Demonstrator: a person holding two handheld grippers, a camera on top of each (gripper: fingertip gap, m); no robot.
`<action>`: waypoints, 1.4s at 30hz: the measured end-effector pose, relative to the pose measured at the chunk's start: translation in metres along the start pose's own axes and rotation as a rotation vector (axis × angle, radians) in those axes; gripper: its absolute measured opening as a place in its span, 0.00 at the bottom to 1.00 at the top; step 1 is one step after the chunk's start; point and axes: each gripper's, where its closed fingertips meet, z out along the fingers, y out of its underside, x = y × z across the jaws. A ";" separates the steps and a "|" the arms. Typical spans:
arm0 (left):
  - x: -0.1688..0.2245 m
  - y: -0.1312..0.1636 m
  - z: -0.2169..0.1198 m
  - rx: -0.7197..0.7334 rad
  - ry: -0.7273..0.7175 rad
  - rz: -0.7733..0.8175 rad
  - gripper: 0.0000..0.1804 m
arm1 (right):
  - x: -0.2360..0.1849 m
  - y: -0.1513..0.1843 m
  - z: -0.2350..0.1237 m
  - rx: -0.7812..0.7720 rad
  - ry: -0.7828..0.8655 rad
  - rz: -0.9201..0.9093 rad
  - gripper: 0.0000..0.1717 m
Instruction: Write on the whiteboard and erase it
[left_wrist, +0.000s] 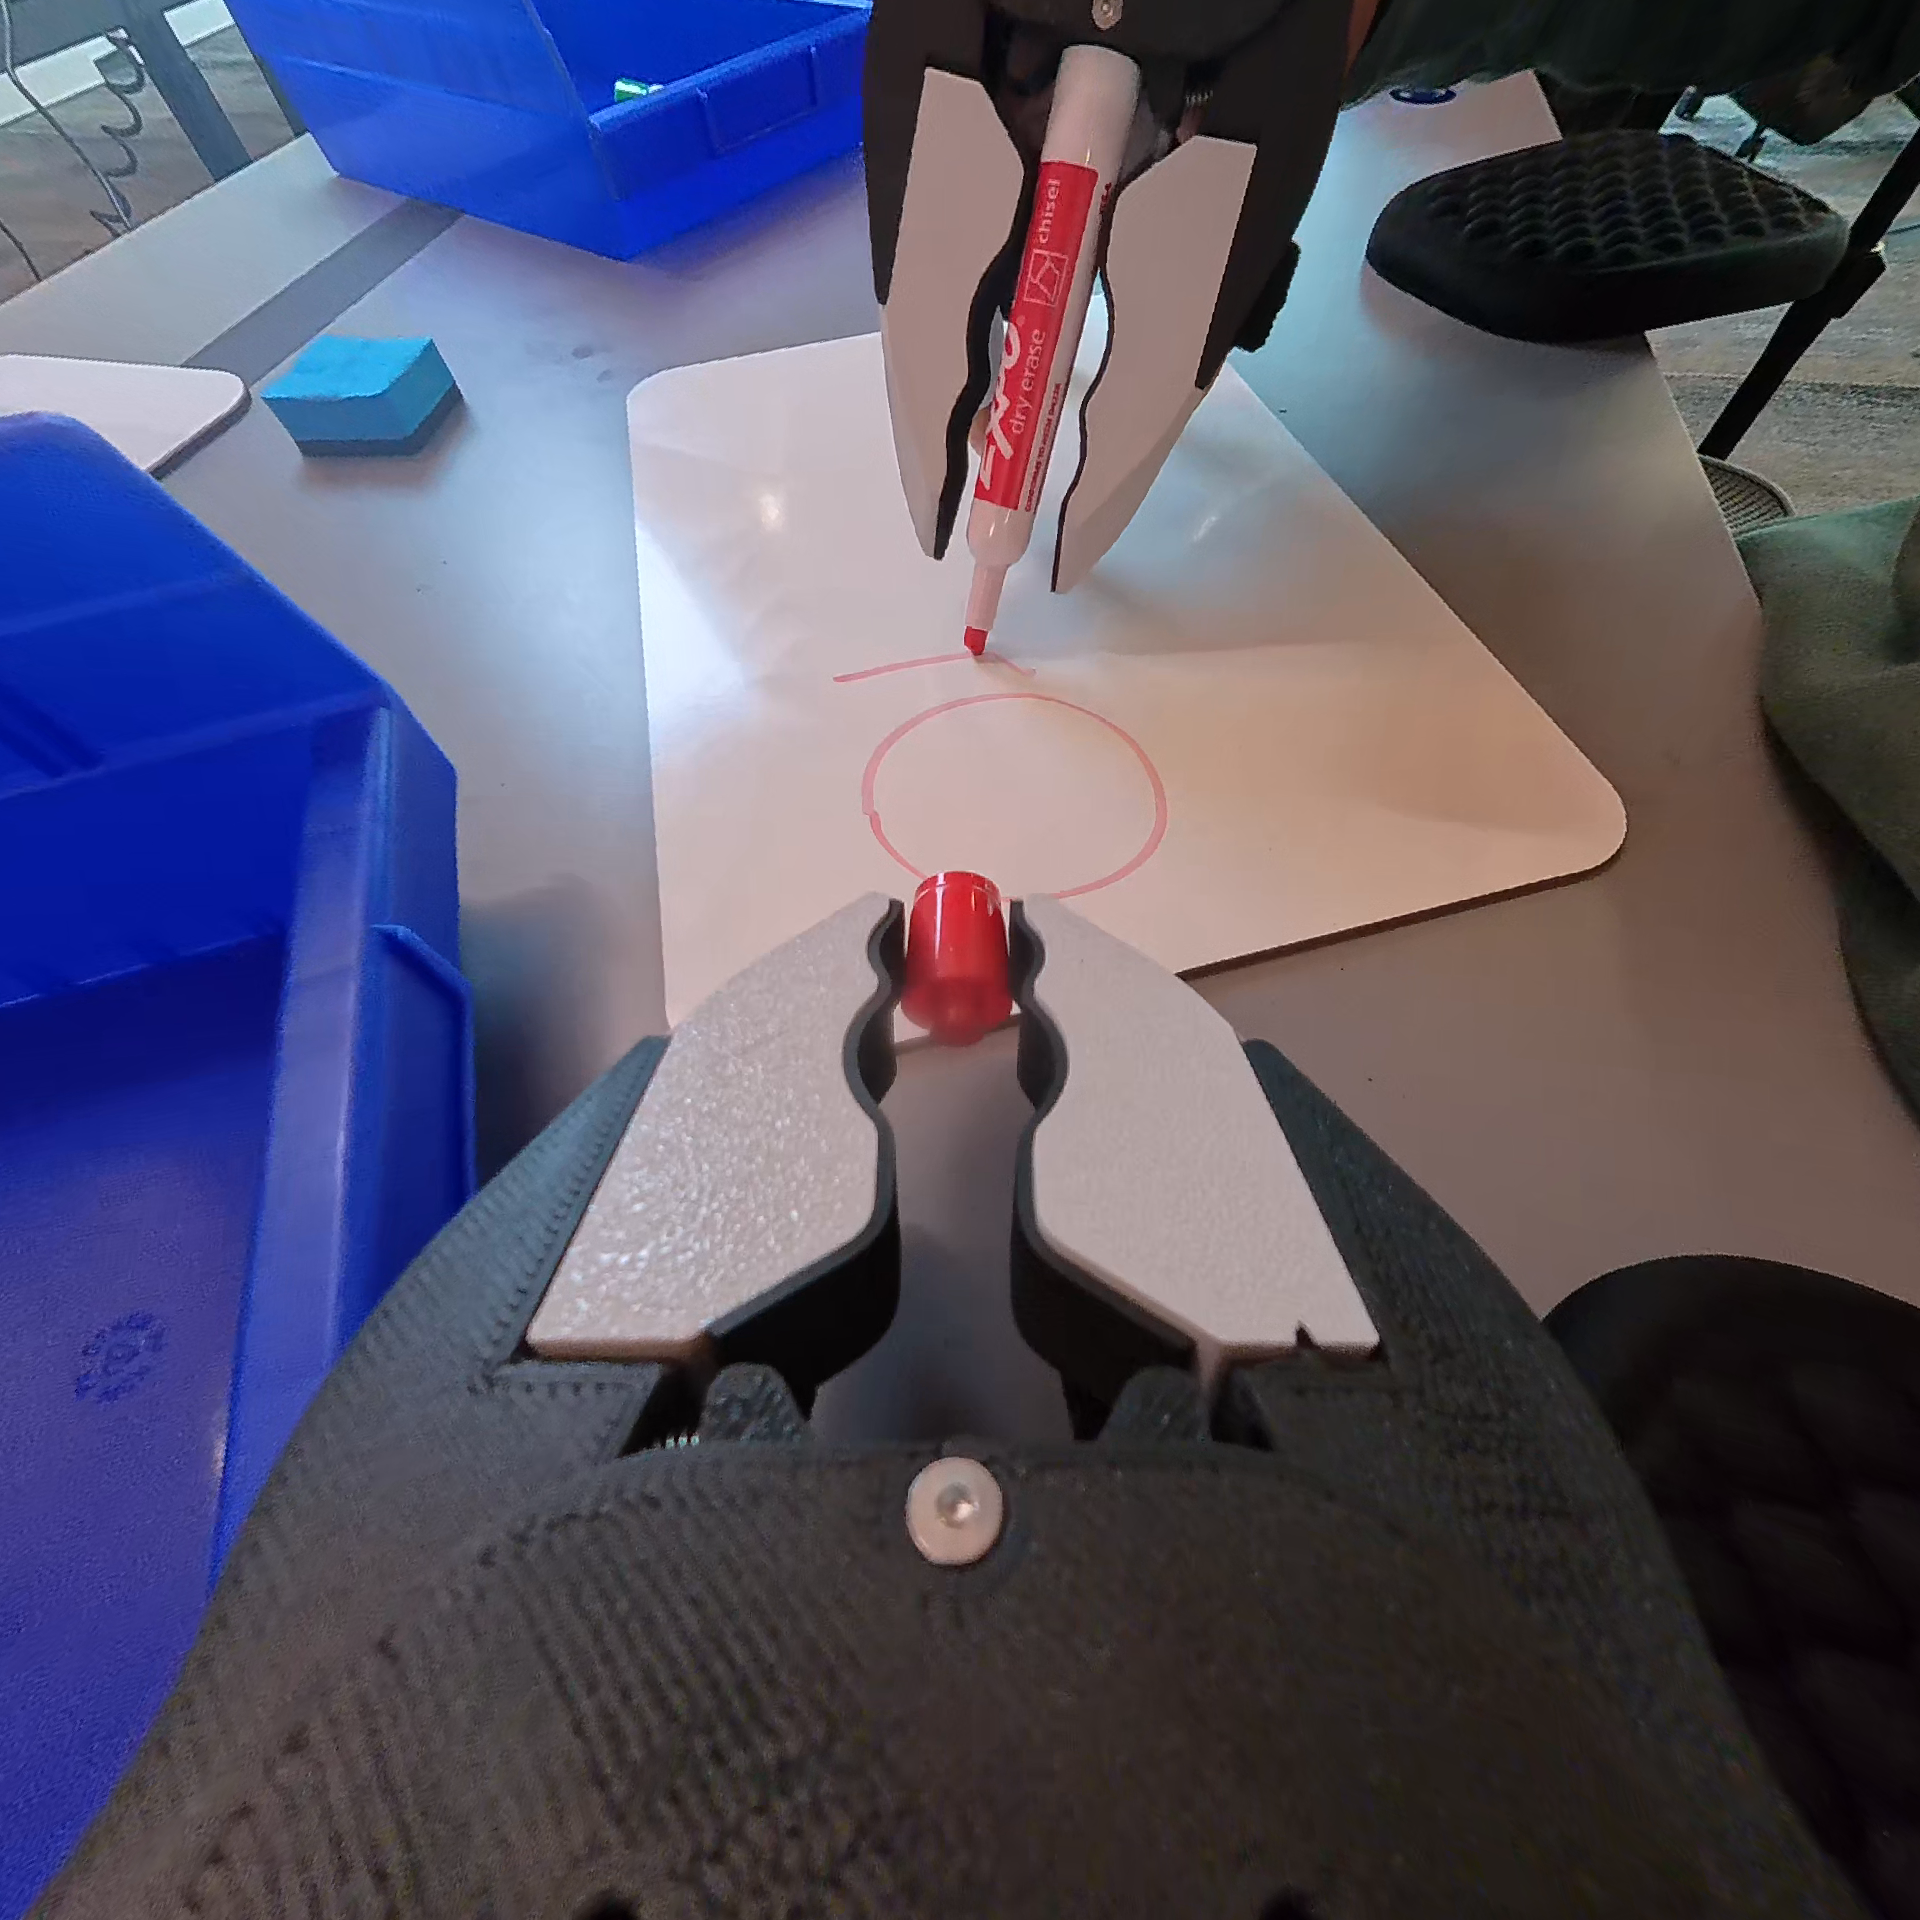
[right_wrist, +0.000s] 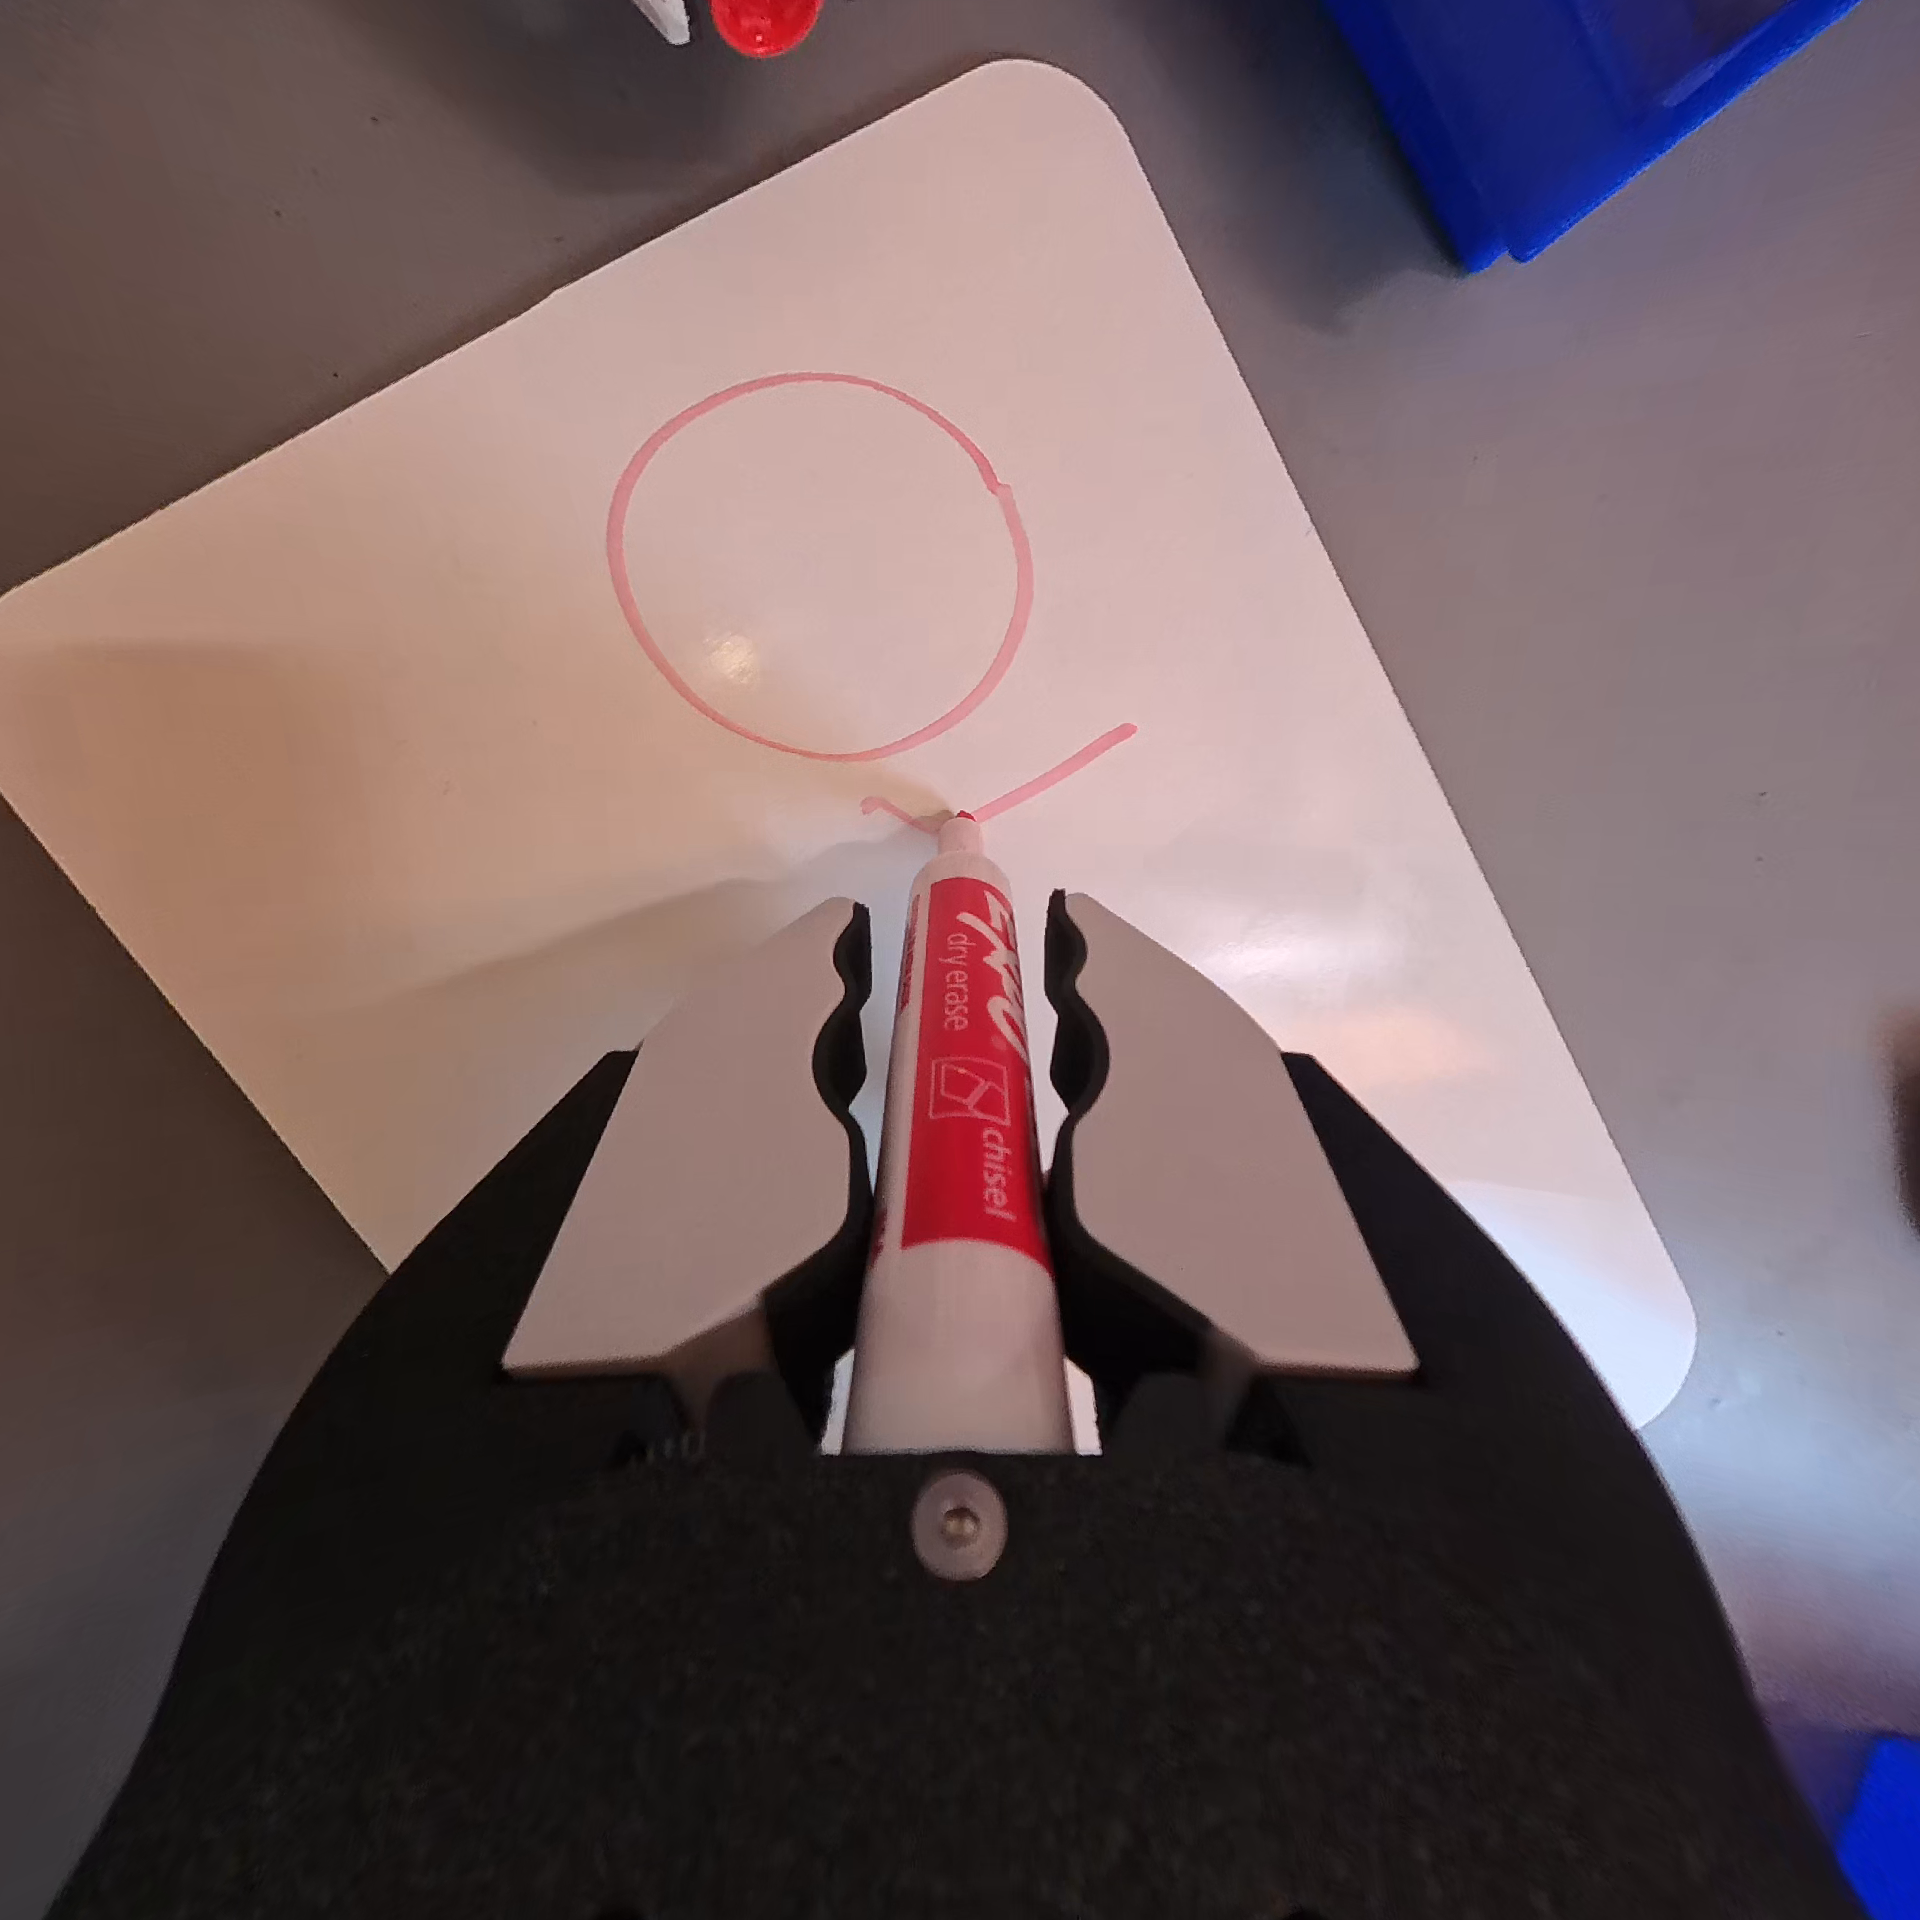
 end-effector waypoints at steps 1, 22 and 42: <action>0.000 0.000 0.000 0.000 0.000 0.000 0.10 | -0.001 0.000 0.000 0.000 -0.002 0.001 0.20; 0.001 0.001 0.001 -0.006 0.001 0.007 0.10 | -0.013 0.009 -0.005 -0.016 -0.002 0.001 0.19; 0.001 0.001 0.002 -0.008 0.000 0.004 0.10 | 0.018 0.057 -0.026 -0.078 0.080 0.109 0.19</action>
